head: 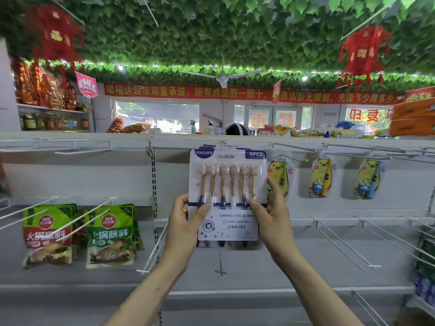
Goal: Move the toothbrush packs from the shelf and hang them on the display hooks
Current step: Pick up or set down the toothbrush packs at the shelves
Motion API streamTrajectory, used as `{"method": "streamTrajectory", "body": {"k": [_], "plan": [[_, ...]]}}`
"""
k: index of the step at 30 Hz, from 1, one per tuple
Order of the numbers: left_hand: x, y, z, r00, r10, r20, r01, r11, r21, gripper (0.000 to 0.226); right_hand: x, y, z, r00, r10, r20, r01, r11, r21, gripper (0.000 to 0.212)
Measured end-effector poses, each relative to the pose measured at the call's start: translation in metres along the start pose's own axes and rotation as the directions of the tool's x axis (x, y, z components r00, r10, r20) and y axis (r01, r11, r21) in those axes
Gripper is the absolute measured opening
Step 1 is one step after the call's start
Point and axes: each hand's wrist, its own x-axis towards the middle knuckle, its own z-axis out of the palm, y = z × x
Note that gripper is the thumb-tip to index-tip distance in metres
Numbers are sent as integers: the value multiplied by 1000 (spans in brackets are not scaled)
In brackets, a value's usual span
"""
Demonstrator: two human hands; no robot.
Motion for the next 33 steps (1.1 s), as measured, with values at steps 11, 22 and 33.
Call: {"method": "streamTrajectory", "body": {"k": [11,22,33], "plan": [[20,-13,-5,999,47,27,-49,995,90,26,10,18,2,997,8,-76,-23,980,-198,61],[33,-23,0,998,43,56,-49,992,114,27,19,27,9,986,-70,-149,13,936,-353,62],[33,-29,-3,998,54,30,-56,995,78,29,20,27,9,986,-124,-115,76,932,-354,62]]}}
